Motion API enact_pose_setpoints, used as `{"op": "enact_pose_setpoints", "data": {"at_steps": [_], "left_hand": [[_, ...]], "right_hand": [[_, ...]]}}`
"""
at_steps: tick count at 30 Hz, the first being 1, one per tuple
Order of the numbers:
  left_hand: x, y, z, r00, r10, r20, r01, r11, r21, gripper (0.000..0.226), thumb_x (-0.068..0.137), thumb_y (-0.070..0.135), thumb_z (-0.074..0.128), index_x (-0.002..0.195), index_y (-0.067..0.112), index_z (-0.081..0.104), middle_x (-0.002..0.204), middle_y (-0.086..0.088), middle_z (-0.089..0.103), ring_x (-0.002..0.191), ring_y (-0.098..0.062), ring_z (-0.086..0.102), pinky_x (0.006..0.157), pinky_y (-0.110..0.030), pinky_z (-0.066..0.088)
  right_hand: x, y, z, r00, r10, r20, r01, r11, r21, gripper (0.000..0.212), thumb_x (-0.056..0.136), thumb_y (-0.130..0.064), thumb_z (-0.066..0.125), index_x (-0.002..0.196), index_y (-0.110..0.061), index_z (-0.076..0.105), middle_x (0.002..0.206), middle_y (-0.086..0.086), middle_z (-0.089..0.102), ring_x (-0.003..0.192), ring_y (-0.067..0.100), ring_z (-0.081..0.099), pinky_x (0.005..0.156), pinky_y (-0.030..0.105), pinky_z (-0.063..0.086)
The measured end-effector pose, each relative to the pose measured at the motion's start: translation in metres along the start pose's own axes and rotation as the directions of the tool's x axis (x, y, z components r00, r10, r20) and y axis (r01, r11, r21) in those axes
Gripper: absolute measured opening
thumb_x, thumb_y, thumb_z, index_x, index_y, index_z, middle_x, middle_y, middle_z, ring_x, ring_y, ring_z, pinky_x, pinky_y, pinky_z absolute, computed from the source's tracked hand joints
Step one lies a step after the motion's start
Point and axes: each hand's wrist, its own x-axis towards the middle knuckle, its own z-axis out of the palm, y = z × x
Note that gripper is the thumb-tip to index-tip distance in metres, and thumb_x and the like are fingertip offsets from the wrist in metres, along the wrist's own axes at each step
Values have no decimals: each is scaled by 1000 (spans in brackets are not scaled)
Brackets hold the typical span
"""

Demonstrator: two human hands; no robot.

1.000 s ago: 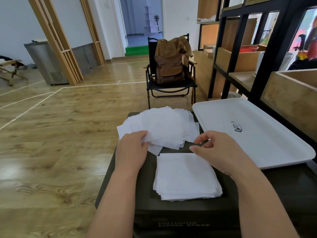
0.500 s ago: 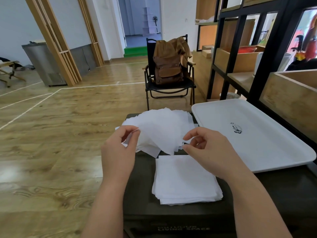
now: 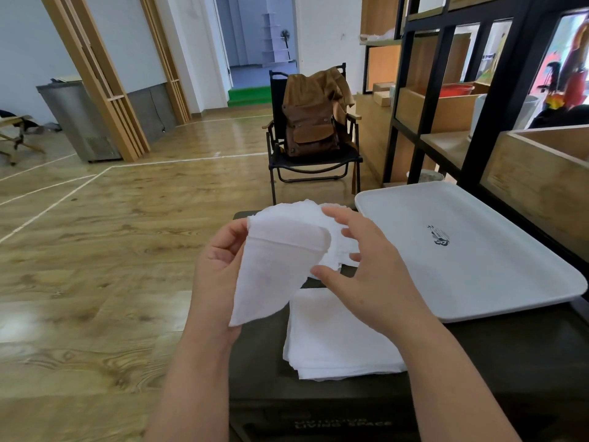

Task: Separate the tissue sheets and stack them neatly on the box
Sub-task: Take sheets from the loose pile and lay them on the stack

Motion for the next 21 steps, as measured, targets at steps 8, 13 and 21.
{"op": "enact_pose_setpoints", "data": {"at_steps": [8, 13, 21], "left_hand": [[0, -5, 7, 986, -136, 94, 149, 977, -149, 22, 71, 24, 73, 92, 29, 75, 93, -2, 74, 74, -21, 68, 57, -35, 56], [-2, -9, 6, 982, -111, 154, 147, 958, -247, 21, 75, 23, 63, 86, 31, 78, 89, 2, 76, 73, -15, 72, 54, -32, 57], [2, -14, 1, 983, -159, 89, 177, 952, -250, 29, 96, 19, 52, 88, 30, 78, 88, 3, 76, 71, -15, 72, 52, -32, 55]], "right_hand": [[0, 2, 11, 998, -68, 12, 68, 997, -40, 73, 79, -38, 77, 132, -57, 31, 117, -51, 33, 110, -23, 36, 93, 16, 35], [-1, 4, 10, 992, -112, -66, 108, 992, -62, 46, 83, -36, 73, 123, -47, 51, 112, -37, 46, 107, -20, 41, 90, 10, 36], [0, 3, 3, 972, -152, -176, 143, 988, -63, 23, 90, -26, 65, 112, -33, 69, 91, -43, 50, 94, -17, 53, 77, -3, 39]]}}
